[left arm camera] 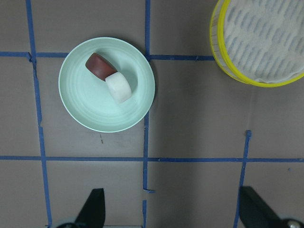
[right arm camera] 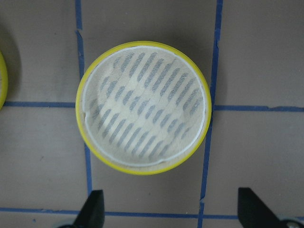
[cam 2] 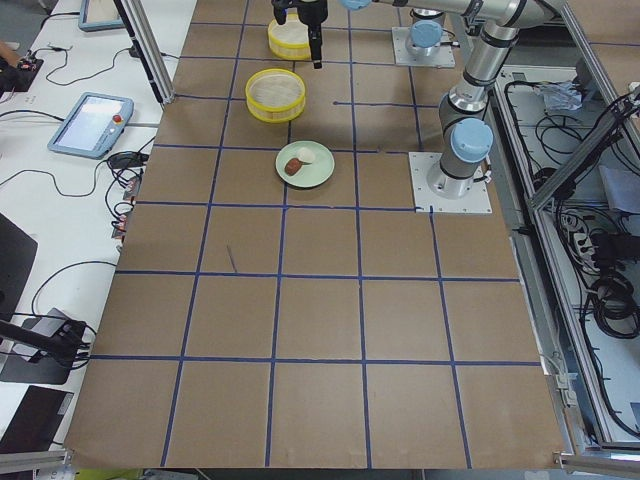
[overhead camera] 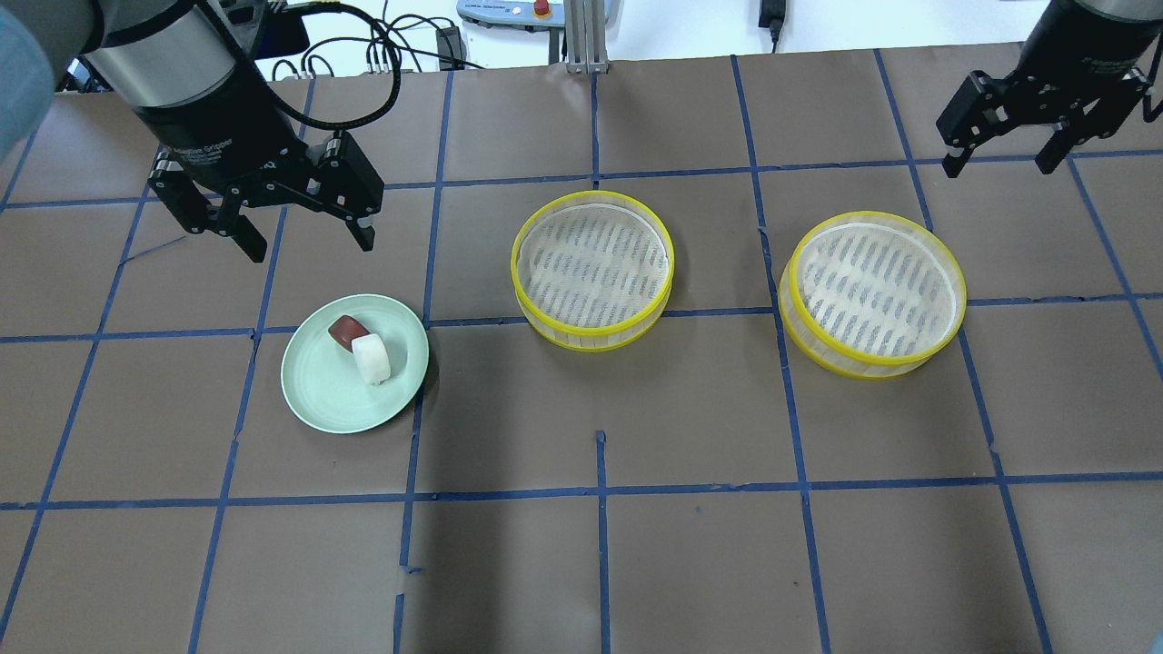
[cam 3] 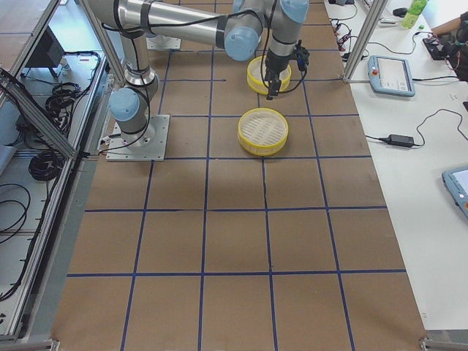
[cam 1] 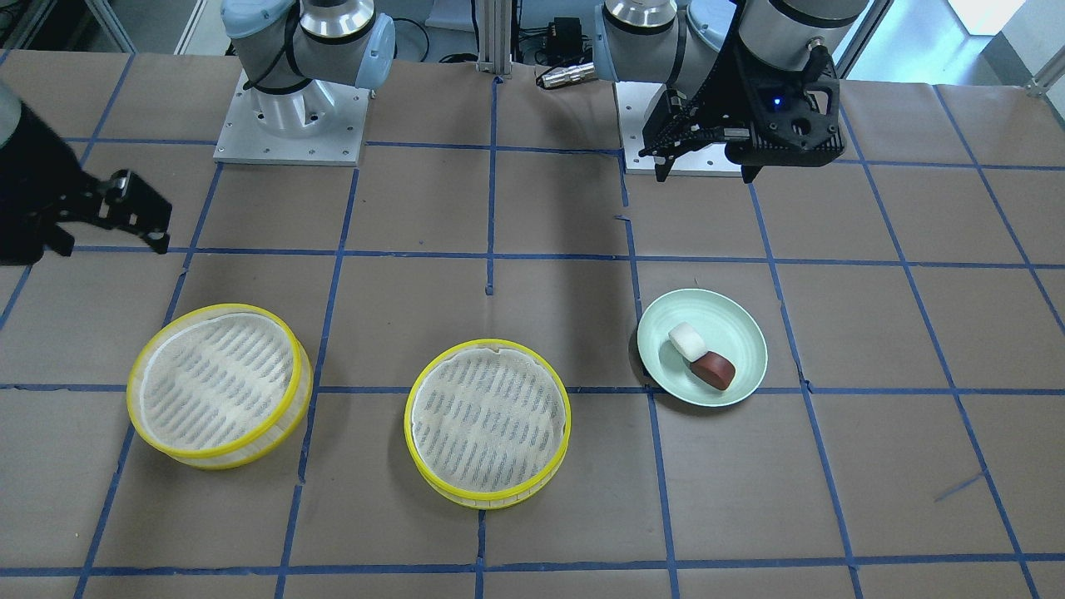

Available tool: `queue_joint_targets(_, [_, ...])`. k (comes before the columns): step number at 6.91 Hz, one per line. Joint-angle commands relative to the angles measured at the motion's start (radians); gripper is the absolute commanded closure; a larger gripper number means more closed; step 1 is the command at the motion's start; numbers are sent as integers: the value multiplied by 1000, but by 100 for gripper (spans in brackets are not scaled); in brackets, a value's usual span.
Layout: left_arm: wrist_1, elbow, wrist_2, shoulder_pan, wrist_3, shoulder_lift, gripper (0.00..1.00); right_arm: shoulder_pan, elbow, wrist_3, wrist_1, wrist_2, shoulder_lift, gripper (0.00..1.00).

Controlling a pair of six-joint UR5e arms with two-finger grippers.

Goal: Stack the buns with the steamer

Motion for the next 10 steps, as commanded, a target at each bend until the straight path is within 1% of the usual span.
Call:
queue_joint_targets(1, [-8,-7,5,10,3,3,0,-39,162,-56,-247,-4,58,0])
queue_joint_targets(2, [-5,-30,3,22,59,0,0,-57,255,-61,-363,-1,59,0])
queue_joint_targets(3, [83,-102,6,40,83,-44,0,-66,310,-62,-423,-4,82,0])
queue_joint_targets(4, [272,-215,24,57,80,-108,0,-71,339,-62,-430,-7,101,2])
queue_joint_targets(5, [403,-304,25,82,83,-159,0,-74,382,-62,-462,-24,104,2])
queue_joint_targets(6, [505,-369,49,109,91,-203,0,-82,417,-59,-541,-71,108,2])
queue_joint_targets(7, [550,-394,57,114,100,-266,0,-88,422,-59,-545,-73,108,2])
queue_joint_targets(8, [598,-400,63,114,101,-324,0,-105,422,-61,-571,-73,131,4])
queue_joint_targets(9, [600,-401,74,114,147,-332,19,-117,422,-58,-591,-61,148,8])
queue_joint_targets(10, [600,-411,71,112,149,-345,42,-115,421,-58,-593,-61,147,21])
